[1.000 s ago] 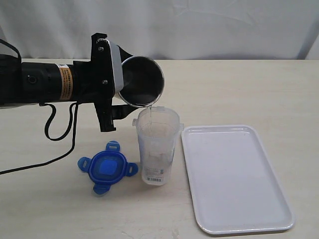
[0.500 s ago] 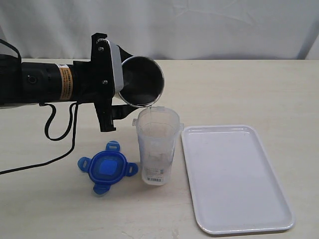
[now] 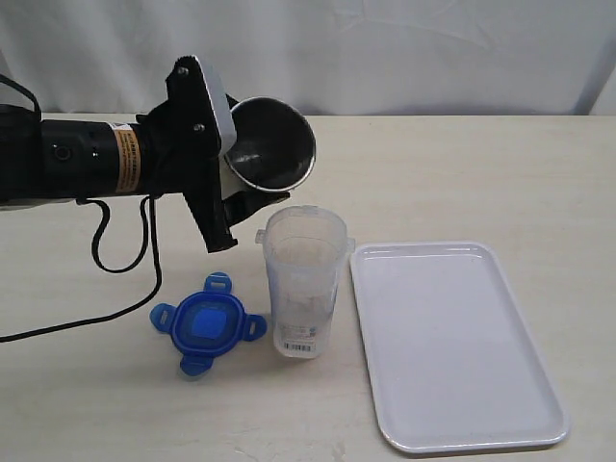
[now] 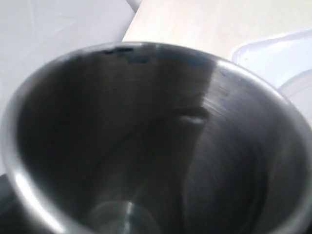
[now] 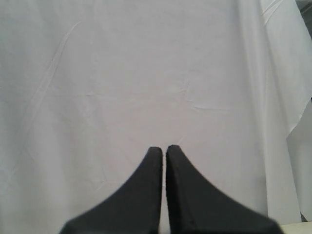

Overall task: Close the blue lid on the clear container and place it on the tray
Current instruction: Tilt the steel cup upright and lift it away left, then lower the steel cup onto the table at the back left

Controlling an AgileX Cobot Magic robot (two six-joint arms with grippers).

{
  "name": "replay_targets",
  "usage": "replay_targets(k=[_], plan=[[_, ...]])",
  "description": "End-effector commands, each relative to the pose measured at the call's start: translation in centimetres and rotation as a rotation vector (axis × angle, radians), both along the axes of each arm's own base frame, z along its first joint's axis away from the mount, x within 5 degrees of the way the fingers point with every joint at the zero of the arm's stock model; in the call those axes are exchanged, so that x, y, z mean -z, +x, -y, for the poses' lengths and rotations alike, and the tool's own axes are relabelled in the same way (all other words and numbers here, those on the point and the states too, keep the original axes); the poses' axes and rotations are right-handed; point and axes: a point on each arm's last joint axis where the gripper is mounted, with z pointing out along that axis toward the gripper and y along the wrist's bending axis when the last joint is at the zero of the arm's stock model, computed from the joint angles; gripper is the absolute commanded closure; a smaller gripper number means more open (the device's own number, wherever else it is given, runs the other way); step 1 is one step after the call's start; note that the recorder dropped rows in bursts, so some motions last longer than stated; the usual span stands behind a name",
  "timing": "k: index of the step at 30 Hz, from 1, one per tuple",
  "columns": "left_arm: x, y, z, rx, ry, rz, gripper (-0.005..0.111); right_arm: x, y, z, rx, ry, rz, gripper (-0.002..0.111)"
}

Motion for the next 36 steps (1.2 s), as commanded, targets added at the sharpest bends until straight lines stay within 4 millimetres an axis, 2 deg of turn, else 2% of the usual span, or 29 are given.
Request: replay_targets(k=[1, 7, 15, 19, 23, 29, 36], plan=[[-1.4, 0.4, 0.1, -0.09, -0.182, -0.058, 0.107, 0.1, 0.0, 0.0, -0.004, 0.001, -0.005, 0.104], [-2.3, 1.7, -1.3, -0.265, -0.345, -0.083, 0.107, 0.1, 0.0, 0.0, -0.004, 0.001, -0.005, 0.104], [-4.8, 4.8, -5.5, -0.487, -0.598, -0.096, 0.107, 0.1, 0.0, 0.0, -0.004, 0.001, -0.005, 0.104], [-5.1, 6.7, -7.2, -0.551, -0.689, -0.118, 0.107, 0.1, 0.0, 0.0, -0.004, 0.001, -0.005, 0.104], [-4.2, 9.1, -8.0, -0.576, -0.702, -0.119, 0.107, 0.1, 0.0, 0.0, -0.004, 0.001, -0.007, 0.104], [-3.0, 12.9, -7.7, -0.569, -0.708, -0.103, 0.107, 0.4, 0.1, 0.0, -0.005, 0.002, -0.037, 0.104], [-1.0, 16.2, -8.4, -0.615, -0.684, -0.105, 0.107, 0.3, 0.1, 0.0, -0.005, 0.002, -0.035, 0.104]])
